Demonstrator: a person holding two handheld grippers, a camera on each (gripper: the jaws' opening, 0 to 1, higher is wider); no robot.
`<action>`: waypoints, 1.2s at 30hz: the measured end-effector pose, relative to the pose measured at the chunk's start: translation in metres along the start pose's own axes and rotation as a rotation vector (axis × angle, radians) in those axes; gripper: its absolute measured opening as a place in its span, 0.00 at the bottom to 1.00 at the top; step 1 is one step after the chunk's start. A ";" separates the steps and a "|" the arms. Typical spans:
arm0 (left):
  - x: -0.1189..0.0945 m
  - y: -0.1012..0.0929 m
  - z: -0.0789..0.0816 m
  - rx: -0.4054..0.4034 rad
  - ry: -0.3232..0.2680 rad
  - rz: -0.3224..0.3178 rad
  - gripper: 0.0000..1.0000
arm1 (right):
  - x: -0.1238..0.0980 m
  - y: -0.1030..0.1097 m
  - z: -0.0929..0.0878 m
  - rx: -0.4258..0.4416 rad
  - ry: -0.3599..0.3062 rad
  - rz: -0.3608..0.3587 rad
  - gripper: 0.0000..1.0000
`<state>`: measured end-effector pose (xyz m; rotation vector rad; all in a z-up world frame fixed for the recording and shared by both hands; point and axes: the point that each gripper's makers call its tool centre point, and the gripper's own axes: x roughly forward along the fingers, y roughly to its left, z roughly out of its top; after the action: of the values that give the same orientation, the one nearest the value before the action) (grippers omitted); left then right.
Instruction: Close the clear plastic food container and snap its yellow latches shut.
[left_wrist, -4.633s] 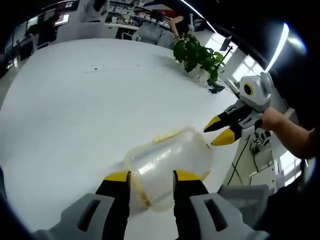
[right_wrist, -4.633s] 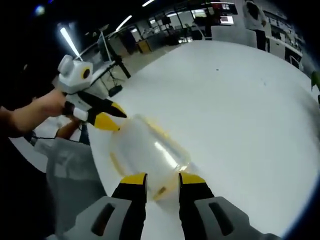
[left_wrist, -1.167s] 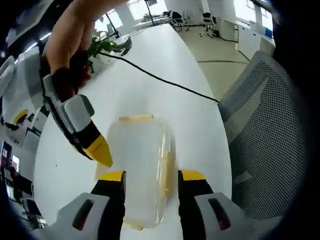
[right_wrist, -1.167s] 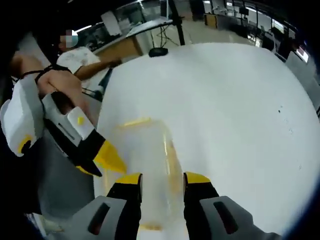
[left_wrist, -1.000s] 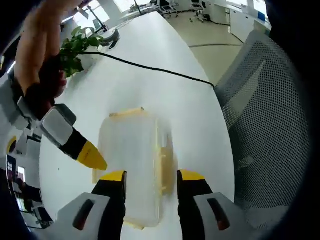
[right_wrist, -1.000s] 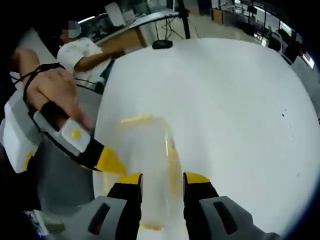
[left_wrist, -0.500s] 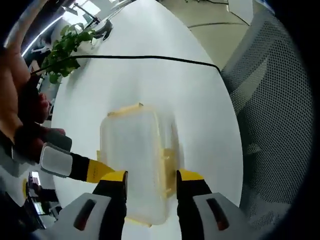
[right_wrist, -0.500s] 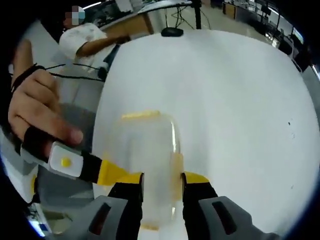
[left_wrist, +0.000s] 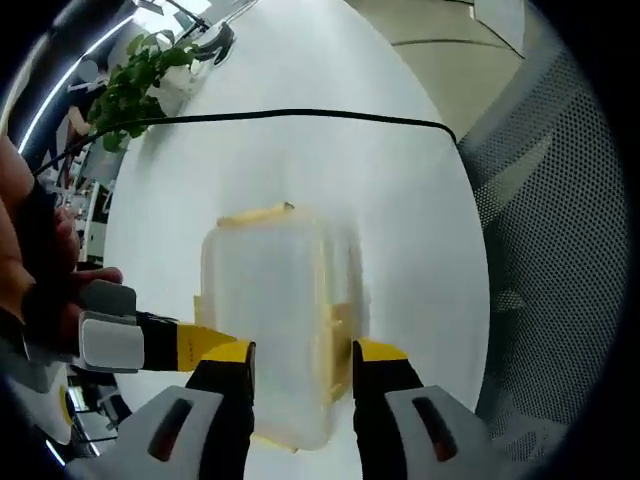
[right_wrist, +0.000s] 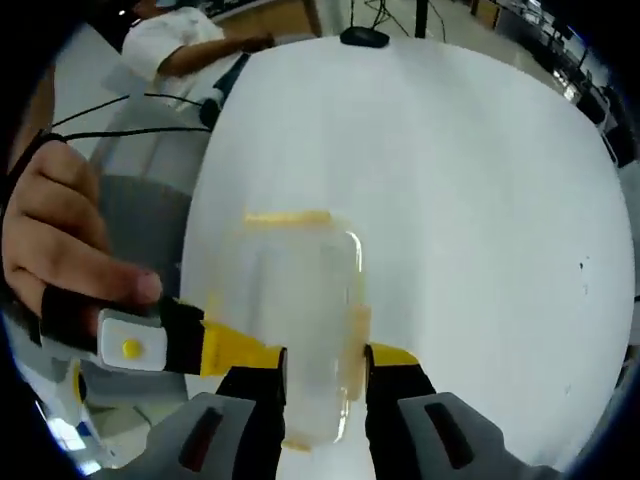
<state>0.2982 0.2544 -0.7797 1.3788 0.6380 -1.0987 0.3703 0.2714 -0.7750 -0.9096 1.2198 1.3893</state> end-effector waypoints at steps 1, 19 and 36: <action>0.000 0.000 0.000 0.003 -0.001 0.000 0.37 | 0.000 0.001 0.000 0.000 0.001 0.001 0.29; -0.001 0.003 0.008 -0.031 -0.027 -0.023 0.34 | 0.006 0.010 -0.002 -0.014 0.052 0.078 0.26; 0.000 -0.001 0.005 -0.058 -0.004 -0.013 0.35 | 0.007 0.011 0.002 -0.007 0.124 0.062 0.28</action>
<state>0.2959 0.2494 -0.7793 1.3240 0.6722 -1.0846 0.3580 0.2753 -0.7793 -0.9822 1.3476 1.4037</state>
